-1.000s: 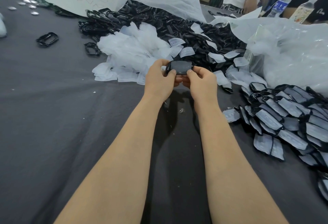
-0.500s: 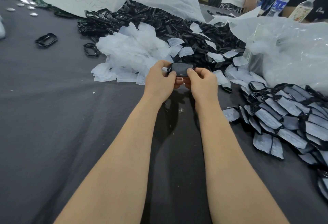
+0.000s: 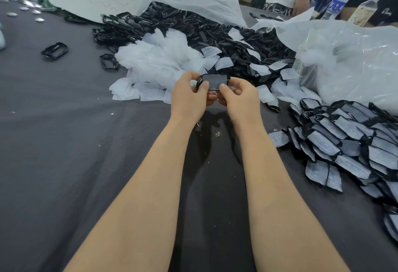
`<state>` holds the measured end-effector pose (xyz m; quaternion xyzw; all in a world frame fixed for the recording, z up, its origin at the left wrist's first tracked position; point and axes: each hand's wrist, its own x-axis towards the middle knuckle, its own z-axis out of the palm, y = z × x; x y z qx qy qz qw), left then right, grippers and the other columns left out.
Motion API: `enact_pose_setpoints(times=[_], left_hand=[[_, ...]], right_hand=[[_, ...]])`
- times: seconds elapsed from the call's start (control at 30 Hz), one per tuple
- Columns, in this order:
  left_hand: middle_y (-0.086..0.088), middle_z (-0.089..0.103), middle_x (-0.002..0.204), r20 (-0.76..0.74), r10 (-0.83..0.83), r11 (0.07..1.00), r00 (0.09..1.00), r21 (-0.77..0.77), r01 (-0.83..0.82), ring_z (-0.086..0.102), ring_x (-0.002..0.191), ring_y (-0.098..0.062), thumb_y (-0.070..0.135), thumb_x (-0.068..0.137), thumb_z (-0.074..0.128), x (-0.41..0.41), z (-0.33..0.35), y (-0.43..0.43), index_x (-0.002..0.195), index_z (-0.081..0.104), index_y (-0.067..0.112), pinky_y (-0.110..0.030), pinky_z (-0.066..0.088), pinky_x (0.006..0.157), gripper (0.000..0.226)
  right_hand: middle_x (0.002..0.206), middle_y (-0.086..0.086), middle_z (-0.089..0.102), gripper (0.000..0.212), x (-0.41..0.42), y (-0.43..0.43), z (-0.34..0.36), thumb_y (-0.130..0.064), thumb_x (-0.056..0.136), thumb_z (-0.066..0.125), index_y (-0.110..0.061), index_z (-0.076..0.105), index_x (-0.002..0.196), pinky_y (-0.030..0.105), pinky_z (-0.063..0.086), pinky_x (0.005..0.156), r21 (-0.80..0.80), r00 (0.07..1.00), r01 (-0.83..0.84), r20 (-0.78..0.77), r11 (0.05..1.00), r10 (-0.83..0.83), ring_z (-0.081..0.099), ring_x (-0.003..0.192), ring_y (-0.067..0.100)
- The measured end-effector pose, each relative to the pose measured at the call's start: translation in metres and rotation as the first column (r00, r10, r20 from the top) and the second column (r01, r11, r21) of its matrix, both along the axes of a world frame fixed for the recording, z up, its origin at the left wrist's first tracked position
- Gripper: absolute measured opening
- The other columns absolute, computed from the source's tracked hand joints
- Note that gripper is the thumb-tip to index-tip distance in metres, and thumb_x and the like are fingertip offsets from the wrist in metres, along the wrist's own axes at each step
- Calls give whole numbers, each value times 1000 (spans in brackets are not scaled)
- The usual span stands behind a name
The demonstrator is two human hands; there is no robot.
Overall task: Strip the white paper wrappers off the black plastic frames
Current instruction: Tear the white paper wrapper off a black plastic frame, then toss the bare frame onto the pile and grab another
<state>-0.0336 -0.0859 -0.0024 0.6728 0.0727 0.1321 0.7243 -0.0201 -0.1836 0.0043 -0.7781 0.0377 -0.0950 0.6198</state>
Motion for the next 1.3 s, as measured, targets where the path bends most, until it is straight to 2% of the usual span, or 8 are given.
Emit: enact_pose_setpoints(times=[0.23,0.4,0.53,0.7,0.9,1.07,1.17,1.3], left_hand=[[-8,68,73,38,15,1000,999,3,-15,65,55,-5,9,95,54,-5,9,-13,98,45,16,-20,56,58,12],[4,62,79,79,-75,969,994,241,54,64,76,-18,15,91,60,2,26,-60,93,47,20,-33,54,78,14],[9,54,85,124,-213,884,969,448,137,53,74,-6,21,91,61,2,41,-127,100,55,20,-7,38,61,11],[-4,60,118,1,-311,690,950,688,225,56,110,-24,32,94,55,0,46,-209,118,58,21,-42,45,94,27],[-3,55,124,0,-196,489,981,867,97,44,120,-27,35,94,52,-1,34,-244,119,56,23,-43,29,96,28],[-1,54,123,75,-179,709,981,702,76,47,117,-22,30,93,53,6,42,-222,118,57,23,-38,33,98,25],[-3,60,115,101,-155,886,983,454,93,54,110,-21,22,92,55,9,50,-189,113,60,15,-36,43,96,23],[0,61,102,126,2,954,992,296,-39,55,89,-11,14,92,54,16,55,-114,107,60,12,-13,38,74,17]], right_hand=[[84,8,63,26,-8,-11,13,-4,85,58,-24,54,102,43,55,86,38,999,38,32,999,-40,64,80,21],[90,10,70,6,-19,-65,31,-18,90,59,-23,59,92,46,54,86,-106,971,228,91,968,-219,68,86,25],[87,8,70,6,-39,-130,41,-23,92,57,-18,57,93,44,52,85,-275,897,441,166,854,-409,67,85,27],[91,1,62,11,-62,-199,43,-27,95,52,-16,53,97,28,40,74,-445,787,594,150,670,-598,60,96,23],[108,5,65,21,-64,-220,32,-23,95,52,-12,61,110,23,34,72,-507,733,613,79,606,-676,58,101,20],[92,2,64,20,-57,-195,38,-20,94,52,-13,60,111,22,37,73,-370,724,685,249,627,-644,60,95,21],[101,6,69,19,-42,-161,44,-20,94,53,-12,67,105,20,35,71,-444,844,536,257,718,-471,61,97,21],[102,8,70,22,-13,-90,43,-21,94,53,-11,70,103,28,41,75,-520,968,247,163,817,-189,62,97,23]])
